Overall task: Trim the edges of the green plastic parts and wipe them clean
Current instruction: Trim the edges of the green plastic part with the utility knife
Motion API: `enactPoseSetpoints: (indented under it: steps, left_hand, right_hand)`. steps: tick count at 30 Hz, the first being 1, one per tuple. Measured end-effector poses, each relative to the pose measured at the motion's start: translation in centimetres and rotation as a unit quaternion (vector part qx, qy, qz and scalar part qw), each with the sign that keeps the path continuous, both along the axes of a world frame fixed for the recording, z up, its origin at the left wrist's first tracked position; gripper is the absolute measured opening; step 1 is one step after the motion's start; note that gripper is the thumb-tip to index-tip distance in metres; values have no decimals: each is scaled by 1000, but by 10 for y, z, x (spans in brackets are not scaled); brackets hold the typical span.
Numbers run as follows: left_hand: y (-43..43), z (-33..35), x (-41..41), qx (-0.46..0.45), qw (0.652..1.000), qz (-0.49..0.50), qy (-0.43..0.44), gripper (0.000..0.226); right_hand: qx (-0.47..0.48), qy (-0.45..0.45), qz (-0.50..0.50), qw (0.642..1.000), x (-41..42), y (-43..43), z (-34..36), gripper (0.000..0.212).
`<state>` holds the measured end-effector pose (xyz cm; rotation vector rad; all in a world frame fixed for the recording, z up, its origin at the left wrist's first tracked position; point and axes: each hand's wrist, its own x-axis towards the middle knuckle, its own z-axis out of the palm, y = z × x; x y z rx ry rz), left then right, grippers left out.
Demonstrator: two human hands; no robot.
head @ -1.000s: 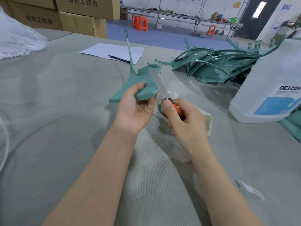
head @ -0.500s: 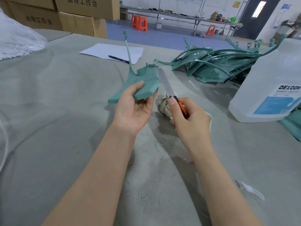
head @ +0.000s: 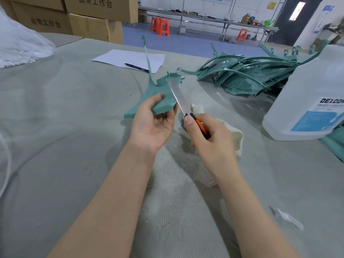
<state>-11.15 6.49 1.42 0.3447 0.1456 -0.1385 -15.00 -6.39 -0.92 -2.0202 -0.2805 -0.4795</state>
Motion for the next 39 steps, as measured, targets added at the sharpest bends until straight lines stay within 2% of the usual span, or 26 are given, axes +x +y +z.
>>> enactPoseSetpoints:
  steps: [7,12,16,20,28,33,39]
  left_hand:
    - [3,0,-1,-13,1000,-15,-9,14]
    - [2,3,-2,-18,1000,-11,-16,14]
    - [2,3,-3,-29,999,-26,-28,30]
    - [0,4,-5,-26,999,-32,-35,17]
    - [0,3,-4,-23,999,-25,-27,14]
    - [0,-2,1,-11,1000,-6,-15,35]
    - [5,-5,0,-3,999,-34,-22,18]
  right_hand:
    - [-57,-14,83,995,-6,6,-2,11]
    - [57,-19,13,998,-2,0,2,25]
    - [69,6,-44,997,3,-4,0,26]
    - [57,-2,-36,998,2,-1,-2,24]
    - [45,-2,-22,999,0,1,0,25]
    - [16,-8,19,1000,-4,5,1,22]
    - [-39,1,90,995,-7,11,-3,9]
